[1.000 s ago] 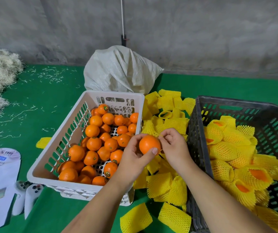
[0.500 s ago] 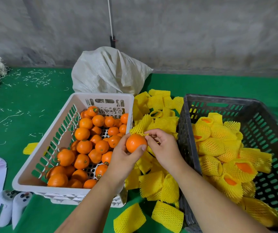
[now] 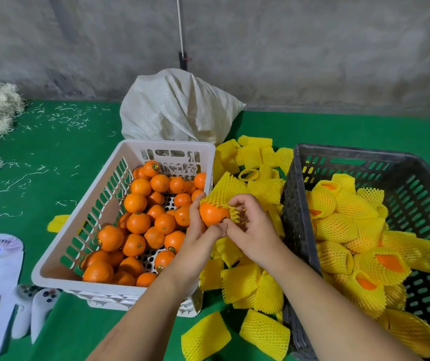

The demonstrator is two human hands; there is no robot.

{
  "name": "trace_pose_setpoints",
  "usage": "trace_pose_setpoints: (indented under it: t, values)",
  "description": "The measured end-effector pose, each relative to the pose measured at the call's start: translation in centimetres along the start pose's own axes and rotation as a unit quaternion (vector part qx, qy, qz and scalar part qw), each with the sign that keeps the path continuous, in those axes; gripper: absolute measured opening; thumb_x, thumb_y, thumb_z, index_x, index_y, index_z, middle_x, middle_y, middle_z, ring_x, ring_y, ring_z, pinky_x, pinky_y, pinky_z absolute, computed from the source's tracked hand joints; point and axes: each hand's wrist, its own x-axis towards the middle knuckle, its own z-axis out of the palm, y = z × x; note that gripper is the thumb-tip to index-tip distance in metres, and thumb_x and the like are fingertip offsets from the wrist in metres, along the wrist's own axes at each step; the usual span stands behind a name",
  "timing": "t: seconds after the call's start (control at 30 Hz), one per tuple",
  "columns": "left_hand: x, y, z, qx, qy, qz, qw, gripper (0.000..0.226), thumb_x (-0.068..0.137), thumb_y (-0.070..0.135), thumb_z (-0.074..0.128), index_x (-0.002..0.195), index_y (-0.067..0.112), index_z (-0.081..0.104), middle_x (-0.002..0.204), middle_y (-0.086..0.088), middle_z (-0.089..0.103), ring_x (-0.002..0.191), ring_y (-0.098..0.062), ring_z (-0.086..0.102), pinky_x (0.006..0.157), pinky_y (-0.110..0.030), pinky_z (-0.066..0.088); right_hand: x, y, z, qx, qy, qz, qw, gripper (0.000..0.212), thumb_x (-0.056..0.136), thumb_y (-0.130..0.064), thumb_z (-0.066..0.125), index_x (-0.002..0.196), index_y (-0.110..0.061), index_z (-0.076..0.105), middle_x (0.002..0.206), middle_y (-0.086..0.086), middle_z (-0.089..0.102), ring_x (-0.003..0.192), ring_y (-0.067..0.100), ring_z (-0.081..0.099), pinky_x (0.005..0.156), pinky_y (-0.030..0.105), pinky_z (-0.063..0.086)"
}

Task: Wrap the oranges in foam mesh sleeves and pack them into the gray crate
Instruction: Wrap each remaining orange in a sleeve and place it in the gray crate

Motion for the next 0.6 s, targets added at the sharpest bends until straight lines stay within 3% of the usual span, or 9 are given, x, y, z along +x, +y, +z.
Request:
trace_pose_setpoints:
  t: [0.07, 0.13, 0.23, 0.33, 0.47, 0.6]
  values:
    - [0.1, -0.4, -0.4, -0.004, -0.003, 0.024, 1.0, 0.066, 0.097, 0.04, 0.074, 0.138, 0.076, 0.036, 0.136, 0.02, 0.065, 0.122, -0.007, 0.066, 0.089, -0.026, 0.059, 0.2, 0.1, -0.1, -0.001, 0.008, -0.01, 1.0, 0.028, 0.094, -0.012, 0.069, 0.119, -0.023, 0.06, 0.114, -0.009, 0.056, 0.107, 0.01, 0.058, 0.084, 0.03, 0.055]
    - [0.2, -0.6, -0.5, -0.015, 0.014, 0.06, 0.998, 0.06, 0.096, 0.036, 0.079, 0.145, 0.051, 0.048, 0.129, 0.003, 0.069, 0.108, -0.018, 0.071, 0.086, -0.028, 0.059, 0.2, 0.1, -0.2, -0.02, 0.028, -0.037, 0.999, 0.023, 0.097, -0.012, 0.066, 0.117, -0.023, 0.063, 0.114, -0.01, 0.055, 0.107, 0.004, 0.056, 0.083, 0.02, 0.05]
    - [0.2, -0.6, 0.1, -0.019, 0.06, 0.089, 0.994, 0.051, 0.085, 0.043, 0.089, 0.125, 0.036, 0.059, 0.106, -0.002, 0.07, 0.085, -0.02, 0.064, 0.075, -0.03, 0.057, 0.2, 0.2, -0.6, -0.05, 0.064, -0.078, 0.994, 0.019, 0.099, -0.012, 0.063, 0.116, -0.019, 0.068, 0.114, -0.008, 0.056, 0.111, 0.003, 0.056, 0.089, 0.017, 0.049]
    - [0.7, -0.9, 0.5, -0.002, 0.1, 0.091, 0.991, 0.053, 0.079, 0.051, 0.092, 0.112, 0.04, 0.052, 0.099, 0.003, 0.072, 0.086, -0.019, 0.071, 0.073, -0.031, 0.06, -0.1, 0.0, -0.7, -0.12, 0.085, -0.156, 0.977, 0.016, 0.1, -0.01, 0.061, 0.113, -0.012, 0.07, 0.11, -0.003, 0.062, 0.103, 0.005, 0.06, 0.087, 0.025, 0.051]
    - [0.9, -0.8, 0.0, -0.066, 0.115, 0.059, 0.989, 0.07, 0.077, 0.054, 0.091, 0.126, 0.037, 0.044, 0.111, -0.002, 0.074, 0.109, -0.027, 0.073, 0.088, -0.042, 0.061, -0.6, -0.2, 0.5, -0.206, 0.088, -0.273, 0.935, 0.019, 0.1, -0.017, 0.059, 0.113, -0.008, 0.069, 0.107, 0.003, 0.065, 0.096, 0.018, 0.065, 0.078, 0.029, 0.056]
    - [0.0, -0.7, -0.6, -0.059, 0.026, 0.042, 0.997, 0.058, 0.093, 0.044, 0.079, 0.131, 0.062, 0.04, 0.116, -0.003, 0.069, 0.111, -0.023, 0.068, 0.099, -0.046, 0.057, -0.6, 0.3, 0.9, -0.172, 0.042, -0.185, 0.967, 0.027, 0.094, -0.012, 0.063, 0.12, -0.014, 0.056, 0.113, -0.001, 0.051, 0.098, 0.013, 0.055, 0.077, 0.037, 0.052]
